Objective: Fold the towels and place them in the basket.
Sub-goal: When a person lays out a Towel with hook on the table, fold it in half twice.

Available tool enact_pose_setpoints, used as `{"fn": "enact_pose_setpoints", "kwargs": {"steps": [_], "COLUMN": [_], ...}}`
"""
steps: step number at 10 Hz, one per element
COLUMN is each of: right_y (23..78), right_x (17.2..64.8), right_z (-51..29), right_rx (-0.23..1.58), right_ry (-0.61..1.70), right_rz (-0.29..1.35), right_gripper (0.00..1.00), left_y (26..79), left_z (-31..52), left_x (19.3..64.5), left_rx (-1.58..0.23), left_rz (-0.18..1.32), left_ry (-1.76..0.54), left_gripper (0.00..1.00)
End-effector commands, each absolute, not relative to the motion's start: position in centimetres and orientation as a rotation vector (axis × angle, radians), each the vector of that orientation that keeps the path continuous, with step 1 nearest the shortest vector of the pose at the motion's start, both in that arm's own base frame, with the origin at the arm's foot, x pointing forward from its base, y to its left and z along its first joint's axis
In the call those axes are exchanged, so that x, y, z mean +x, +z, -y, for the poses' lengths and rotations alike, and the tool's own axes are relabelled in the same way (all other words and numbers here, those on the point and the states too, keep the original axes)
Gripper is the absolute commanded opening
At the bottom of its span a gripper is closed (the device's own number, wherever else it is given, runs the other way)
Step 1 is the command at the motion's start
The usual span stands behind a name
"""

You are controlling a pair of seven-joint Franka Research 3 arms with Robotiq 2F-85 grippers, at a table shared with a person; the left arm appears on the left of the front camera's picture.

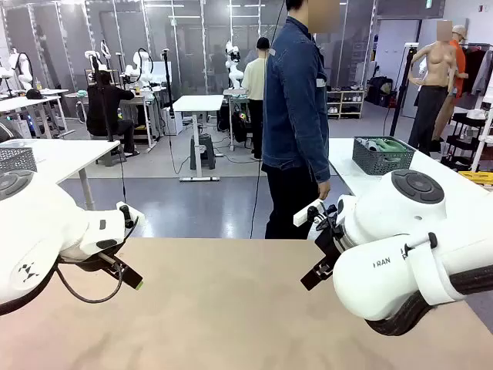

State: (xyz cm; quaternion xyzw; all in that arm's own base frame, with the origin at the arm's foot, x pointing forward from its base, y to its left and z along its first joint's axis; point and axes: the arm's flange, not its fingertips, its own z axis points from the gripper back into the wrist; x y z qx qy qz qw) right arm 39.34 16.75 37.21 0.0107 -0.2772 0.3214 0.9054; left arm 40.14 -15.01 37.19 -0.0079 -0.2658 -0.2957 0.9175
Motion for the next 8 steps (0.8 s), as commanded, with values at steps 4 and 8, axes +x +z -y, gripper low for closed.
{"fn": "enact_pose_setpoints", "kwargs": {"steps": [4, 8], "right_y": [37.21, 37.21], "right_x": [39.34, 39.34], "right_z": [-16.75, -16.75], "right_rx": [0.022, 0.022], "right_ry": [0.664, 0.664], "right_rz": [0.573, 0.573], "right_gripper": [1.0, 1.0], "left_y": [37.19, 37.19], "left_z": [15.03, 15.03], "left_x": [40.13, 40.13], "left_rx": [-0.016, -0.016], "left_rz": [0.547, 0.547], "left_ry": [-0.609, -0.609], "left_gripper": [1.0, 1.0]}}
